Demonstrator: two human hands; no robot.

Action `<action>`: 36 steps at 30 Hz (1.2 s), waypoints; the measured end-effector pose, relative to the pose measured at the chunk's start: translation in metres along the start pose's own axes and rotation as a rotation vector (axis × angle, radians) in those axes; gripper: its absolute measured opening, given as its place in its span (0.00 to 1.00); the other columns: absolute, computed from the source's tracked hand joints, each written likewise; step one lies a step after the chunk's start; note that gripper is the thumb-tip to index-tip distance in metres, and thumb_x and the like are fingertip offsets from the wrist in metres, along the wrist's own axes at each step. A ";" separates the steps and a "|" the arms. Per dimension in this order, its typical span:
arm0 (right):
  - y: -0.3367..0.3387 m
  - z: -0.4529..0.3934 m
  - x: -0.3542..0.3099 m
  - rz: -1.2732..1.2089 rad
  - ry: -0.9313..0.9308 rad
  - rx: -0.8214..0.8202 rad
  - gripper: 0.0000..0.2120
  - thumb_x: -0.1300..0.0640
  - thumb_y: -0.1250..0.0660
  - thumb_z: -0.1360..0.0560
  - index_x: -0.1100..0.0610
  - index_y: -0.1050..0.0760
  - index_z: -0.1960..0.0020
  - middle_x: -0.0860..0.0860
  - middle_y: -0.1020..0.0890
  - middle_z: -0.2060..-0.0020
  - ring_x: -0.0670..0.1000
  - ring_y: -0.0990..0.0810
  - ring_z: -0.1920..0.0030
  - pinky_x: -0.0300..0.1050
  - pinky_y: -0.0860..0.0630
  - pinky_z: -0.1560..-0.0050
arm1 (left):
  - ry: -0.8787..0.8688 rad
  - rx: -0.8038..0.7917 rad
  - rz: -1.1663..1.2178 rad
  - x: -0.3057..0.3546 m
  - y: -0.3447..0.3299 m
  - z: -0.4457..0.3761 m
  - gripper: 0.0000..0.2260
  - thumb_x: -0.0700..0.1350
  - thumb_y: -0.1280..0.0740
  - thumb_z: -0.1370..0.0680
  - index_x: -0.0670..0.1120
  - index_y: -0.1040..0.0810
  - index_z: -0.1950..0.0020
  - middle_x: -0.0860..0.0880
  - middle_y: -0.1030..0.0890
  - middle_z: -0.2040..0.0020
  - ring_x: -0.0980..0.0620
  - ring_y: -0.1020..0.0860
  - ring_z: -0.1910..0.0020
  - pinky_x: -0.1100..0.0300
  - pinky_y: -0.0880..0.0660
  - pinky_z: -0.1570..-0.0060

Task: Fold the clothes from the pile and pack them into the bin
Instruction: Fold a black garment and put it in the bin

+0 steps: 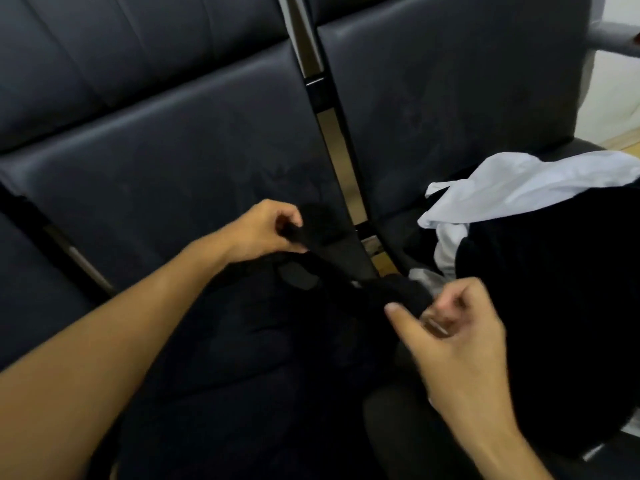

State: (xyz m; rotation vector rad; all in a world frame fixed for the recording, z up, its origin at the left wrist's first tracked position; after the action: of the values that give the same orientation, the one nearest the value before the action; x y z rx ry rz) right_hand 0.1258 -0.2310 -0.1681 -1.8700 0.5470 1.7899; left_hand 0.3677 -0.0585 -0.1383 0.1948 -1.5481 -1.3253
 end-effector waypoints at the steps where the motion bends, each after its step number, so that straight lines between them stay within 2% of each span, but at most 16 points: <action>1: -0.018 0.010 0.001 -0.044 -0.010 -0.127 0.23 0.64 0.21 0.34 0.48 0.35 0.63 0.46 0.29 0.73 0.43 0.31 0.72 0.35 0.31 0.69 | 0.010 -0.026 -0.097 -0.017 0.014 0.014 0.14 0.39 0.19 0.34 0.52 0.22 0.61 0.43 0.19 0.61 0.55 0.25 0.62 0.53 0.23 0.58; 4: -0.069 0.053 0.011 -0.166 -0.229 -0.800 0.17 0.63 0.20 0.34 0.49 0.28 0.61 0.48 0.19 0.63 0.45 0.20 0.62 0.40 0.23 0.58 | 0.180 -0.306 -0.316 -0.072 0.039 0.067 0.19 0.39 0.19 0.36 0.58 0.22 0.56 0.49 0.19 0.55 0.51 0.22 0.56 0.56 0.24 0.56; 5: -0.076 0.070 0.017 -0.112 -0.311 -1.009 0.14 0.61 0.21 0.33 0.51 0.25 0.58 0.49 0.16 0.55 0.45 0.16 0.55 0.42 0.20 0.51 | 0.295 -0.452 -0.402 -0.090 0.042 0.087 0.20 0.38 0.21 0.34 0.59 0.23 0.52 0.52 0.21 0.51 0.51 0.23 0.51 0.59 0.25 0.53; 6: -0.077 0.079 0.025 0.044 -0.304 -1.122 0.10 0.58 0.22 0.31 0.51 0.22 0.56 0.47 0.15 0.50 0.44 0.16 0.51 0.43 0.20 0.47 | 0.394 -0.554 -0.507 -0.107 0.045 0.103 0.22 0.38 0.23 0.31 0.61 0.25 0.49 0.55 0.24 0.48 0.53 0.24 0.47 0.62 0.25 0.49; 8: -0.069 0.070 0.041 0.468 -0.169 -1.051 0.10 0.49 0.25 0.30 0.47 0.21 0.51 0.43 0.17 0.49 0.40 0.17 0.50 0.43 0.20 0.45 | 0.432 -0.571 -0.683 -0.129 0.046 0.115 0.21 0.39 0.28 0.28 0.65 0.30 0.51 0.56 0.26 0.43 0.55 0.26 0.42 0.58 0.26 0.41; 10: -0.061 0.051 0.051 0.869 -0.092 -0.958 0.15 0.47 0.28 0.27 0.44 0.26 0.42 0.44 0.21 0.43 0.45 0.21 0.42 0.43 0.24 0.42 | 0.318 -0.470 -0.691 -0.126 0.030 0.105 0.19 0.41 0.30 0.25 0.66 0.30 0.51 0.53 0.25 0.38 0.54 0.26 0.40 0.53 0.28 0.37; 13: -0.060 0.048 0.073 1.182 -0.181 -1.022 0.34 0.49 0.29 0.23 0.54 0.42 0.24 0.53 0.36 0.30 0.56 0.34 0.29 0.47 0.31 0.32 | 0.043 -0.334 -0.735 -0.100 -0.024 0.073 0.28 0.40 0.32 0.23 0.59 0.35 0.27 0.53 0.35 0.26 0.52 0.34 0.29 0.52 0.35 0.29; 15: -0.071 0.053 0.079 1.252 -0.180 -1.016 0.39 0.49 0.29 0.24 0.55 0.48 0.22 0.55 0.41 0.27 0.57 0.38 0.27 0.48 0.33 0.30 | -0.113 -0.273 -0.807 -0.077 -0.060 0.053 0.32 0.38 0.31 0.24 0.55 0.38 0.23 0.52 0.39 0.24 0.51 0.39 0.25 0.54 0.41 0.26; 17: -0.083 0.059 0.084 1.252 -0.109 -0.980 0.36 0.50 0.29 0.24 0.56 0.45 0.23 0.55 0.41 0.27 0.56 0.39 0.27 0.48 0.32 0.31 | -0.154 -0.283 -0.783 -0.071 -0.084 0.038 0.29 0.36 0.31 0.25 0.53 0.34 0.27 0.51 0.33 0.29 0.50 0.36 0.29 0.56 0.43 0.26; 20: -0.092 0.058 0.087 1.203 -0.040 -0.895 0.27 0.50 0.33 0.21 0.56 0.38 0.27 0.52 0.36 0.30 0.53 0.34 0.30 0.46 0.28 0.37 | -0.011 -0.365 -0.474 -0.087 -0.093 0.029 0.16 0.37 0.33 0.24 0.52 0.28 0.39 0.52 0.28 0.44 0.49 0.29 0.42 0.57 0.32 0.41; 22: -0.091 0.054 0.091 1.113 -0.048 -0.835 0.18 0.50 0.34 0.20 0.53 0.33 0.33 0.50 0.30 0.37 0.52 0.29 0.36 0.45 0.27 0.44 | 0.004 -0.378 -0.386 -0.094 -0.089 0.033 0.11 0.41 0.32 0.23 0.53 0.26 0.44 0.53 0.28 0.48 0.53 0.30 0.47 0.58 0.31 0.47; 24: -0.088 0.051 0.094 0.950 -0.088 -0.766 0.08 0.51 0.32 0.24 0.48 0.30 0.47 0.48 0.24 0.51 0.50 0.24 0.50 0.41 0.29 0.57 | 0.006 -0.309 -0.309 -0.094 -0.075 0.041 0.09 0.40 0.33 0.24 0.53 0.29 0.52 0.53 0.27 0.53 0.55 0.29 0.55 0.55 0.29 0.52; 26: -0.087 0.049 0.095 0.689 -0.197 -0.672 0.13 0.57 0.30 0.30 0.47 0.35 0.61 0.46 0.27 0.67 0.46 0.30 0.65 0.39 0.35 0.66 | 0.035 -0.194 -0.240 -0.089 -0.050 0.060 0.09 0.39 0.35 0.24 0.51 0.33 0.56 0.50 0.27 0.58 0.55 0.31 0.61 0.54 0.30 0.58; 29: -0.083 0.043 0.080 0.470 -0.226 -0.560 0.17 0.68 0.35 0.34 0.50 0.39 0.65 0.45 0.32 0.73 0.43 0.37 0.70 0.39 0.38 0.69 | 0.059 -0.053 -0.197 -0.081 -0.009 0.093 0.11 0.37 0.35 0.25 0.50 0.35 0.58 0.45 0.25 0.57 0.51 0.31 0.62 0.49 0.29 0.59; 32: -0.074 0.042 0.046 0.377 -0.124 -0.484 0.21 0.75 0.39 0.34 0.50 0.39 0.64 0.46 0.32 0.72 0.44 0.36 0.69 0.41 0.38 0.70 | 0.094 0.158 -0.169 -0.066 0.044 0.139 0.14 0.35 0.36 0.24 0.54 0.36 0.56 0.46 0.24 0.58 0.57 0.34 0.67 0.57 0.31 0.63; 36: -0.058 0.022 -0.018 0.482 0.091 -0.451 0.25 0.77 0.37 0.32 0.45 0.29 0.54 0.47 0.17 0.61 0.45 0.20 0.61 0.44 0.25 0.62 | 0.048 0.402 -0.153 -0.027 0.112 0.204 0.14 0.33 0.32 0.25 0.52 0.27 0.52 0.58 0.18 0.59 0.59 0.22 0.62 0.66 0.26 0.60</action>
State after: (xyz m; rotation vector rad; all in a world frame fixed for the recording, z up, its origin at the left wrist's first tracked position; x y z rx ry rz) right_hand 0.1419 -0.1722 -0.1463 -2.2710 0.7213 2.2966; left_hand 0.2770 0.1303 -0.0331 0.6021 -1.7739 -1.1019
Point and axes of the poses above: each hand's wrist, its own z-axis away from the middle knuckle, its own y-axis out of the back of the hand, x = y × z, the point moved 5 cm from there along -z, towards the middle knuckle
